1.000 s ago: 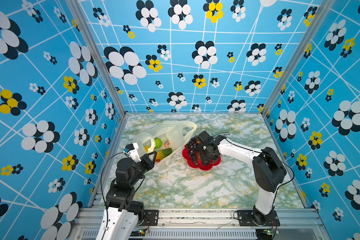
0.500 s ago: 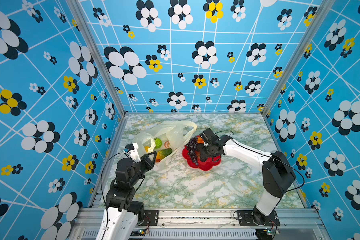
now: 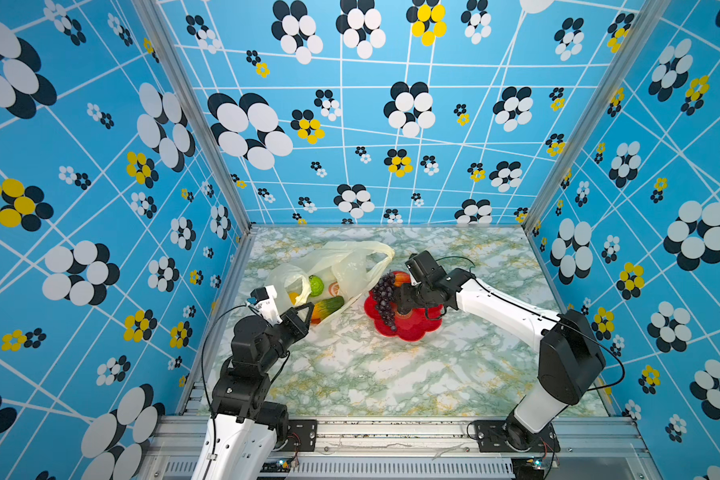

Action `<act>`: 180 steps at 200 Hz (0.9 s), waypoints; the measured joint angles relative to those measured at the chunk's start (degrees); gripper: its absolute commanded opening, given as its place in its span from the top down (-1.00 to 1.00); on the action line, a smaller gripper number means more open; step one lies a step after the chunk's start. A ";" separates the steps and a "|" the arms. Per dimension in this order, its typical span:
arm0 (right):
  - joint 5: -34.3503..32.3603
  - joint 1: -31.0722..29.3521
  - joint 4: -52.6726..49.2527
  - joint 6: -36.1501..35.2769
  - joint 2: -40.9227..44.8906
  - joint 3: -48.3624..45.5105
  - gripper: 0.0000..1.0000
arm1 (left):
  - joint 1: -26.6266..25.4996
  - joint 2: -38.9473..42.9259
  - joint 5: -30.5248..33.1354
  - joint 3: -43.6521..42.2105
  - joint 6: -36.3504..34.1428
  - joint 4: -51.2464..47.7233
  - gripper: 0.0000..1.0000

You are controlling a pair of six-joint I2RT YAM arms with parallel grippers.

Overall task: Place the fruits into the plastic bag
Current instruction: 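Lift the dark fruit with the right gripper and carry it into the bag mouth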

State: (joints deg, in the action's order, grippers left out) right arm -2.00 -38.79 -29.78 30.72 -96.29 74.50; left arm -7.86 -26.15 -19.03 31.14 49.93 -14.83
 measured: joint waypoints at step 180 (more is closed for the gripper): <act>8.37 -10.88 10.80 0.00 -9.90 27.82 0.47 | -0.02 -0.13 -0.04 -1.07 1.95 1.51 1.00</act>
State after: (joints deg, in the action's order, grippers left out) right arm 6.37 -49.67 -18.98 30.72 -106.19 102.32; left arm -7.88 -26.28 -19.07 30.06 51.88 -13.32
